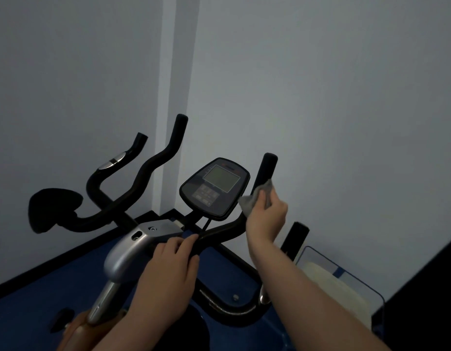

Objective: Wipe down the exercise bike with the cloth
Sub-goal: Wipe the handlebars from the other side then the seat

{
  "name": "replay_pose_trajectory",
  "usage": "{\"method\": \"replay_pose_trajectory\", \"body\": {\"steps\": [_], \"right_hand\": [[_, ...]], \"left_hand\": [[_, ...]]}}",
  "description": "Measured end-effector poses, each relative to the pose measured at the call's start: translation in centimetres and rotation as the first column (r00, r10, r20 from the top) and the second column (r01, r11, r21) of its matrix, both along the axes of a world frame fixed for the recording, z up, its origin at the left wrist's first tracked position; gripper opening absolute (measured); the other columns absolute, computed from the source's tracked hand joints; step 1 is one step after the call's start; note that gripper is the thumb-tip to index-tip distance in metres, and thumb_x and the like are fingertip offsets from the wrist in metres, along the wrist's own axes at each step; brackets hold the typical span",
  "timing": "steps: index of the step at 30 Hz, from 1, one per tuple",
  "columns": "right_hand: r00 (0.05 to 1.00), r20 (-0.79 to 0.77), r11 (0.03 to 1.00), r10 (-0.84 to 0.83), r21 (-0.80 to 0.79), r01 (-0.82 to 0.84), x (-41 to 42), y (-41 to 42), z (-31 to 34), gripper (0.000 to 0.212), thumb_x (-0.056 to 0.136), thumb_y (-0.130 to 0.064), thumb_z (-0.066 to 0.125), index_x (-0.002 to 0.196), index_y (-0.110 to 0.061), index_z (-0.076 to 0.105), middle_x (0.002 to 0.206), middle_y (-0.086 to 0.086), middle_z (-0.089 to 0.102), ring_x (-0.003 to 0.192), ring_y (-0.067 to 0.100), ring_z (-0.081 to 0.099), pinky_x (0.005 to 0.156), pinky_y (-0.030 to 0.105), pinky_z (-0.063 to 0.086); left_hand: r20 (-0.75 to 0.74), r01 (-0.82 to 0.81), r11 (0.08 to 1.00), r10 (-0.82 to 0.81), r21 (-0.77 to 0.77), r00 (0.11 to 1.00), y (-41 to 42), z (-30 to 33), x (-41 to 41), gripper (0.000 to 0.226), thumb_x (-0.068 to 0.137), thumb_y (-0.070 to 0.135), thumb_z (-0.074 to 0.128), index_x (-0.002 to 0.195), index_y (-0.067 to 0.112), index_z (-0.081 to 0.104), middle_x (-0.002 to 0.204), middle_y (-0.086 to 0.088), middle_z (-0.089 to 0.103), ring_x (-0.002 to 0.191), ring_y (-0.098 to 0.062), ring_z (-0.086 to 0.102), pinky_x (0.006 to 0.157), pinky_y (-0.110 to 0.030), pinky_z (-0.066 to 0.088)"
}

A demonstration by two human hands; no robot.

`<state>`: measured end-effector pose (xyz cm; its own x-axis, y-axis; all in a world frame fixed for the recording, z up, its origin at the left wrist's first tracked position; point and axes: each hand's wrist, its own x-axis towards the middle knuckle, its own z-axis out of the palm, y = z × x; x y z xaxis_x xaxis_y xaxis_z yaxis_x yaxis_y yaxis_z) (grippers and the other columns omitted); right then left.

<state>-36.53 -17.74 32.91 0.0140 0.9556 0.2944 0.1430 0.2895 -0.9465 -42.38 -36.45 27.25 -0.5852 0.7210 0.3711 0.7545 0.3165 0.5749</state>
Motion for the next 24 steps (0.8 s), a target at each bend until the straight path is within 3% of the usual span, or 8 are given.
{"method": "replay_pose_trajectory", "body": {"steps": [2, 5, 8, 12, 14, 15, 19, 24], "right_hand": [[0.999, 0.021, 1.000, 0.026, 0.004, -0.026, 0.9, -0.1, -0.5, 0.033, 0.100, -0.027, 0.052, 0.130, -0.018, 0.061, 0.115, 0.005, 0.059, 0.090, 0.009, 0.059, 0.087, 0.025, 0.048], [0.995, 0.085, 0.946, -0.056, 0.324, 0.026, 1.8, 1.2, 2.2, 0.029, 0.097, -0.026, 0.057, 0.124, -0.020, 0.064, 0.106, -0.007, 0.048, 0.078, -0.008, 0.051, 0.076, 0.012, 0.045], [0.941, 0.319, 0.847, -0.112, 0.526, -0.077, 2.0, 1.6, 3.8, 0.036, 0.097, -0.023, 0.056, 0.133, -0.025, 0.058, 0.106, -0.006, 0.045, 0.075, 0.002, 0.048, 0.066, 0.023, 0.047], [0.767, 0.638, 0.837, -0.065, 0.453, -0.305, 3.1, 0.5, 0.6, 0.038, 0.101, -0.024, 0.048, 0.138, -0.025, 0.051, 0.111, -0.003, 0.051, 0.081, 0.017, 0.055, 0.069, 0.024, 0.047], [0.771, 0.633, 0.871, 0.065, 0.341, -0.353, 3.5, 0.3, 0.3, 0.030, 0.101, -0.027, 0.048, 0.129, -0.023, 0.056, 0.099, -0.019, 0.049, 0.081, 0.011, 0.057, 0.072, 0.016, 0.046], [0.773, 0.632, 0.863, 0.054, 0.361, -0.355, 3.4, 0.4, 1.1, 0.026, 0.100, -0.028, 0.049, 0.124, -0.023, 0.059, 0.094, -0.019, 0.048, 0.076, 0.009, 0.055, 0.071, 0.021, 0.049], [0.759, 0.617, 0.733, -0.209, 0.613, -0.296, 2.4, 1.8, 5.6, 0.018, 0.096, -0.023, 0.054, 0.110, -0.028, 0.064, 0.100, -0.001, 0.048, 0.067, 0.019, 0.049, 0.058, 0.028, 0.043], [0.561, 0.808, 0.780, -0.181, 0.465, -0.418, 2.5, 1.7, 2.7, 0.017, 0.100, -0.021, 0.049, 0.112, -0.021, 0.061, 0.113, 0.002, 0.046, 0.074, 0.016, 0.047, 0.064, 0.028, 0.045]], "left_hand": [[-0.026, -0.005, 1.000, 0.005, -0.022, 1.000, 0.1, 0.0, 0.1, 0.048, 0.102, 0.041, 0.034, 0.148, 0.035, 0.025, 0.136, 0.016, 0.039, 0.121, -0.005, 0.033, 0.094, -0.020, 0.039], [-0.046, -0.010, 0.999, 0.008, -0.040, 0.999, 0.1, 0.0, 0.1, 0.049, 0.102, 0.042, 0.033, 0.149, 0.035, 0.023, 0.137, 0.016, 0.037, 0.122, -0.005, 0.033, 0.094, -0.019, 0.039], [-0.046, -0.011, 0.999, 0.009, -0.043, 0.999, 0.0, 0.0, 0.0, 0.049, 0.101, 0.042, 0.034, 0.149, 0.035, 0.024, 0.137, 0.016, 0.037, 0.122, -0.005, 0.033, 0.094, -0.019, 0.038], [-0.043, -0.017, 0.999, 0.015, -0.046, 0.999, 0.0, 0.0, 0.1, 0.050, 0.101, 0.042, 0.035, 0.149, 0.034, 0.026, 0.137, 0.015, 0.039, 0.122, -0.007, 0.034, 0.096, -0.022, 0.039], [-0.053, -0.019, 0.999, 0.017, -0.045, 0.998, 0.0, 0.1, 0.3, 0.050, 0.101, 0.042, 0.034, 0.150, 0.034, 0.025, 0.135, 0.015, 0.039, 0.121, -0.007, 0.035, 0.095, -0.021, 0.040], [-0.062, -0.023, 0.999, 0.021, -0.045, 0.998, 0.0, 0.2, 0.3, 0.050, 0.101, 0.042, 0.033, 0.150, 0.034, 0.024, 0.135, 0.016, 0.038, 0.120, -0.006, 0.035, 0.094, -0.020, 0.040], [-0.062, -0.029, 0.999, 0.026, -0.044, 0.998, 0.0, 0.1, 0.3, 0.050, 0.101, 0.043, 0.033, 0.150, 0.035, 0.023, 0.134, 0.017, 0.038, 0.119, -0.004, 0.034, 0.093, -0.018, 0.039], [-0.048, -0.033, 0.999, 0.031, -0.039, 0.998, -0.1, 0.2, 0.3, 0.050, 0.101, 0.043, 0.033, 0.150, 0.035, 0.024, 0.134, 0.017, 0.039, 0.119, -0.005, 0.035, 0.095, -0.020, 0.040]]}}
